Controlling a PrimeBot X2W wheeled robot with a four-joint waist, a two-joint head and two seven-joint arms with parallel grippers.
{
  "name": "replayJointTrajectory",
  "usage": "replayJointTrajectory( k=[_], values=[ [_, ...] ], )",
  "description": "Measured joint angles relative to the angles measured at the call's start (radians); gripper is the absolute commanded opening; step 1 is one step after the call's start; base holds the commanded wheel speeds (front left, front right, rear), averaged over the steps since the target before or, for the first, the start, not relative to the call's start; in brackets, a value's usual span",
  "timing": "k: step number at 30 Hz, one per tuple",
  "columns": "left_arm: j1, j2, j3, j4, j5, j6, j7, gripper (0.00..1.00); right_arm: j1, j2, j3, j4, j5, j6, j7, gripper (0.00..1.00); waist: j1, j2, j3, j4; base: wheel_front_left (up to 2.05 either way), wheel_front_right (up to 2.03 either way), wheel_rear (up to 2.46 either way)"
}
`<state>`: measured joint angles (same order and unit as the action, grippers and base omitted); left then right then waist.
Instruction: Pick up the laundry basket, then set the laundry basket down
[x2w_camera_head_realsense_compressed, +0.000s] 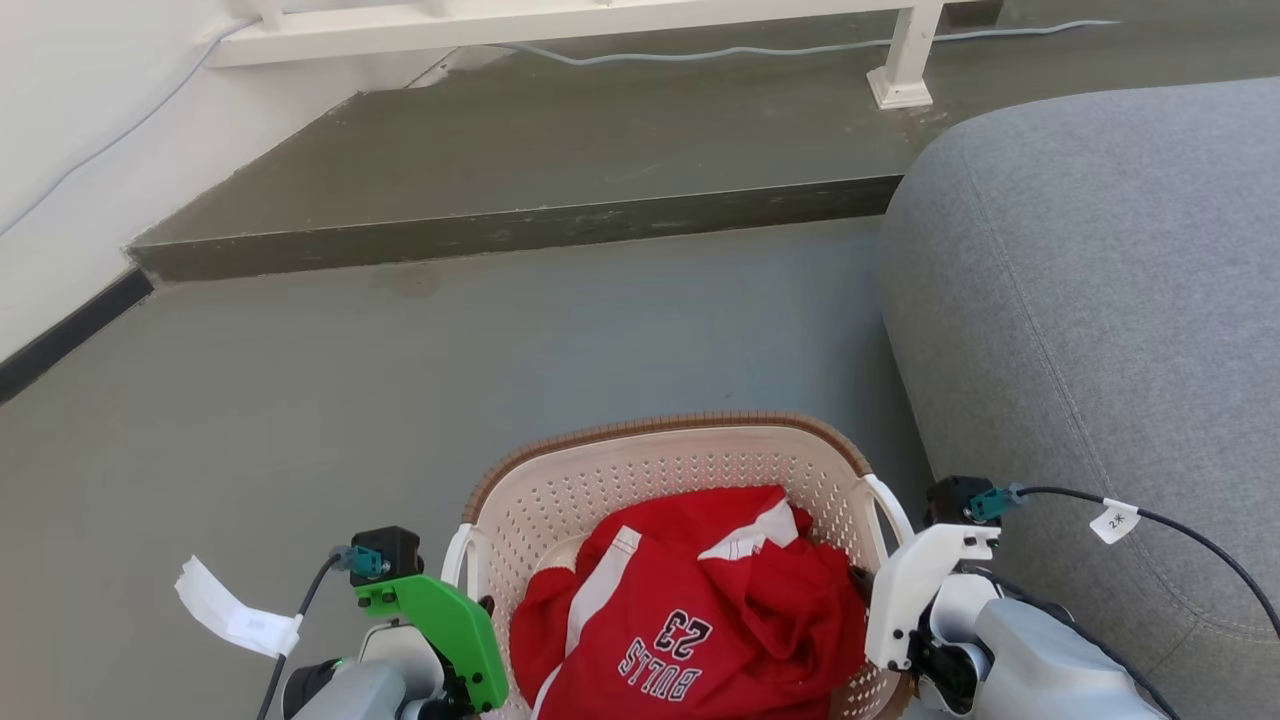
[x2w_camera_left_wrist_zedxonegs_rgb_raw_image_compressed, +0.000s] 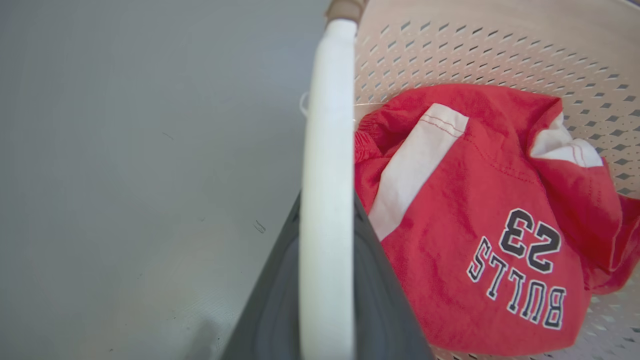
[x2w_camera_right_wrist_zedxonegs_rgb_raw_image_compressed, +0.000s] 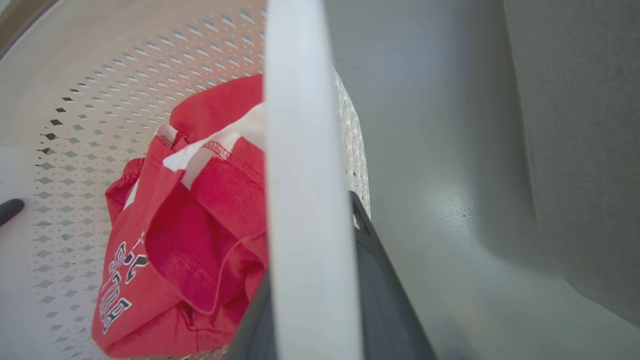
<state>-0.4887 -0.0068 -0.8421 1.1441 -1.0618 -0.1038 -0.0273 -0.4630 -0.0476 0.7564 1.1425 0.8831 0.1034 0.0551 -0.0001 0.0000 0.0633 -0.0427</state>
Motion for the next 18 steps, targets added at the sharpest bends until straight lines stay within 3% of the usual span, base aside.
replayJointTrajectory(
  k=[18],
  values=[
    [0.000,0.001,-0.023,0.000,-0.028,0.017,0.009,0.00,0.000,-0.003,0.027,0.002,0.033,0.000,0.009,0.00,0.0000,0.0000,0.019,-0.001,0.00,0.00,0.00]
  ],
)
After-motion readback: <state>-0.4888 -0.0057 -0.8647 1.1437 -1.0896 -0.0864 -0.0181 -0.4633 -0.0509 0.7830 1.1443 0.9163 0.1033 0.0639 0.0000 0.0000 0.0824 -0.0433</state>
